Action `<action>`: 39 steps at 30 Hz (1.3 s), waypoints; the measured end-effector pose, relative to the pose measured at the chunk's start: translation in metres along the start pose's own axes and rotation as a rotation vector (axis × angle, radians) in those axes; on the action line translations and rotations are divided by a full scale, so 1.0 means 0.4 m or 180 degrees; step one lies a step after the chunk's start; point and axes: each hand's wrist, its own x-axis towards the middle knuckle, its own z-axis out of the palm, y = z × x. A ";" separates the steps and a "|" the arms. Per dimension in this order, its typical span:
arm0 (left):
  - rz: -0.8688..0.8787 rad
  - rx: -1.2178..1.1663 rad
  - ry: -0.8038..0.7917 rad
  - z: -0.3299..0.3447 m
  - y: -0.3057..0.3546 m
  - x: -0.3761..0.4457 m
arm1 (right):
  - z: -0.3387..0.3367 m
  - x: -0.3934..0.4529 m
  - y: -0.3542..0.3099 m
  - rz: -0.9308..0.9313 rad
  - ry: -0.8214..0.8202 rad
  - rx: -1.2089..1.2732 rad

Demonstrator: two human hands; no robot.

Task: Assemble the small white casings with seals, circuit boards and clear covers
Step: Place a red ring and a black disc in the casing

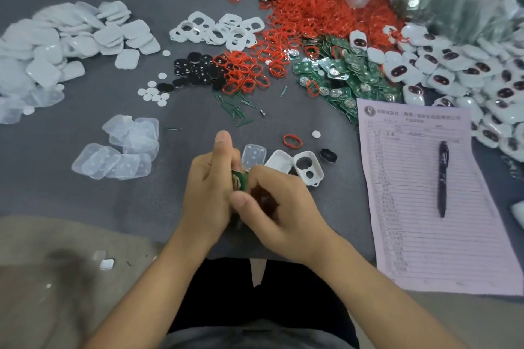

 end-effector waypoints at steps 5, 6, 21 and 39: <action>0.0224 0.0405 0.0163 -0.031 0.005 0.021 | 0.000 0.001 -0.002 0.0841 -0.0183 0.1166; 0.0280 0.0502 0.0235 -0.036 0.008 0.024 | 0.002 0.002 -0.006 0.0974 -0.0209 0.1476; 0.0809 0.1104 0.0304 -0.048 -0.004 0.019 | 0.002 0.017 -0.005 0.1508 -0.0253 0.2013; 0.0945 0.1078 -0.0128 -0.062 -0.027 0.016 | 0.007 0.001 -0.003 0.1282 -0.0392 0.1820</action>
